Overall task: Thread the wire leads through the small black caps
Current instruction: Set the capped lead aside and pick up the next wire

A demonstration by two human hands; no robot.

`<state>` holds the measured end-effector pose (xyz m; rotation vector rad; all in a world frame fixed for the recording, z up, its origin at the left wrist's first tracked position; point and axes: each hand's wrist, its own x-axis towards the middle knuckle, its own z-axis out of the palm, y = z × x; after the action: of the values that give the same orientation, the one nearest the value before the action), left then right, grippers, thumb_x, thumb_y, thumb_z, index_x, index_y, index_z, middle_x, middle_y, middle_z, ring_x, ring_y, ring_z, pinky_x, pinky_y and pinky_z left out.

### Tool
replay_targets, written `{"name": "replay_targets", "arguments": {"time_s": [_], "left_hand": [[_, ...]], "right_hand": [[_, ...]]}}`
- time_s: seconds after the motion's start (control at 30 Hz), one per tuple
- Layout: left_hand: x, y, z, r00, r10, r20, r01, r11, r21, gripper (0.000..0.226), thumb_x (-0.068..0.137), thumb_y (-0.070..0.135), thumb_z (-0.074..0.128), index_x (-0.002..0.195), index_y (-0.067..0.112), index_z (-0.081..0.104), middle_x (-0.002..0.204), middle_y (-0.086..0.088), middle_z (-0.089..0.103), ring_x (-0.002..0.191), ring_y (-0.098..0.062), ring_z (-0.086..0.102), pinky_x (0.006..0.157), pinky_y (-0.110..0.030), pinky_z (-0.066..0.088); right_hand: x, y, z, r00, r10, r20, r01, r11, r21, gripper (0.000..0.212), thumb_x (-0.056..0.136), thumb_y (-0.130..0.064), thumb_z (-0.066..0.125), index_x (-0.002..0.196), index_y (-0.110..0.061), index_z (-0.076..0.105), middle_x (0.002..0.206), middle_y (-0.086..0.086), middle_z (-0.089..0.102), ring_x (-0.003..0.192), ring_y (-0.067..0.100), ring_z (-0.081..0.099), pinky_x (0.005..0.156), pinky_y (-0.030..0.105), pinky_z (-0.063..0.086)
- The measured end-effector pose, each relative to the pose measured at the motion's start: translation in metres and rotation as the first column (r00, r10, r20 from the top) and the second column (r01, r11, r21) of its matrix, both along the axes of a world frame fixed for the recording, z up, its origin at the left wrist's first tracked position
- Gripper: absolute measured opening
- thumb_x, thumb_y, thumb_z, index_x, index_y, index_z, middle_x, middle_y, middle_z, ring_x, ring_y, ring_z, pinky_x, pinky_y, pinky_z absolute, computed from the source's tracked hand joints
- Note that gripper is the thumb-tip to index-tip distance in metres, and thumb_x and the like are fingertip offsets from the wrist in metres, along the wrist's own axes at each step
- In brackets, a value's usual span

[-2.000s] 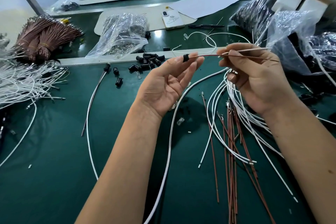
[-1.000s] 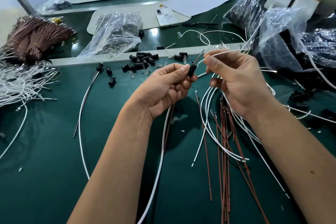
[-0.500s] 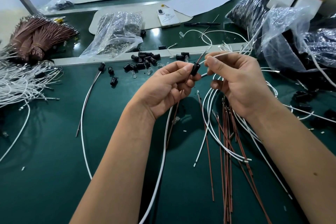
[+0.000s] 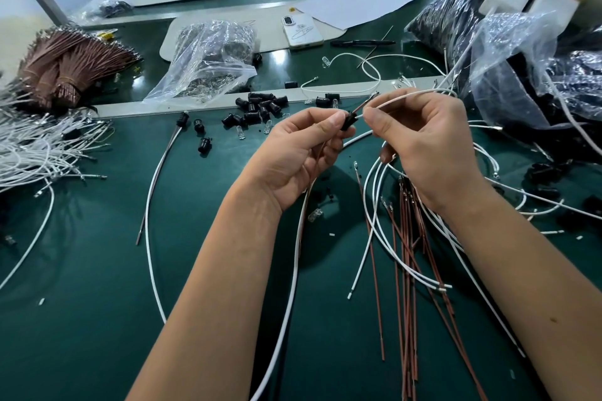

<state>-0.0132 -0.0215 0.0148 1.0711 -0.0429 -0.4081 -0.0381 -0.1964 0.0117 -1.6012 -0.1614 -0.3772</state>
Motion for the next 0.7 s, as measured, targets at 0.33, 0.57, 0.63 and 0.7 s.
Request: {"name": "replay_targets", "arguments": {"time_s": [0.33,0.57,0.63,0.7], "left_hand": [[-0.0005,-0.0014,-0.0020,0.999,-0.006,0.036,0.006,1.000,0.013,0.011,0.075,0.011,0.073,0.085,0.009,0.071,0.079,-0.010,0.072,0.061,-0.009,0.060,0.060,-0.014,0.051],[-0.0034,-0.0053,0.0003,0.997,-0.003,0.077,-0.004,0.996,0.093,0.002,0.087,0.009,0.069,0.089,0.008,0.070,0.079,-0.009,0.073,0.059,-0.009,0.059,0.058,-0.014,0.049],[-0.0045,-0.0078,0.0002,0.997,-0.004,0.079,-0.005,0.993,0.117,0.005,0.092,0.010,0.066,0.089,0.008,0.070,0.078,-0.010,0.073,0.058,-0.010,0.059,0.058,-0.015,0.049],[-0.0050,-0.0093,0.0007,0.998,0.010,0.057,-0.017,0.994,0.111,0.007,0.093,0.012,0.065,0.089,0.008,0.070,0.078,-0.011,0.073,0.057,-0.010,0.059,0.057,-0.015,0.050]], "right_hand": [[-0.0009,0.0041,0.0001,1.000,-0.026,-0.014,0.027,0.999,0.033,0.013,0.088,-0.008,0.079,0.080,-0.017,0.075,0.072,-0.007,0.072,0.061,0.009,0.063,0.043,0.024,0.049],[-0.0011,0.0009,0.0042,0.987,0.048,-0.154,-0.022,0.986,0.163,0.009,0.090,-0.006,0.077,0.082,-0.005,0.072,0.068,0.000,0.067,0.062,0.011,0.058,0.042,0.023,0.043],[-0.0009,0.0006,0.0039,0.987,0.039,-0.155,-0.011,0.984,0.175,0.010,0.090,-0.005,0.077,0.082,-0.005,0.070,0.067,-0.001,0.066,0.061,0.011,0.057,0.042,0.023,0.042],[-0.0004,-0.0006,0.0038,0.989,0.043,-0.140,-0.019,0.985,0.169,0.010,0.090,-0.006,0.076,0.083,-0.003,0.070,0.068,-0.001,0.066,0.061,0.011,0.058,0.043,0.022,0.043]]}}
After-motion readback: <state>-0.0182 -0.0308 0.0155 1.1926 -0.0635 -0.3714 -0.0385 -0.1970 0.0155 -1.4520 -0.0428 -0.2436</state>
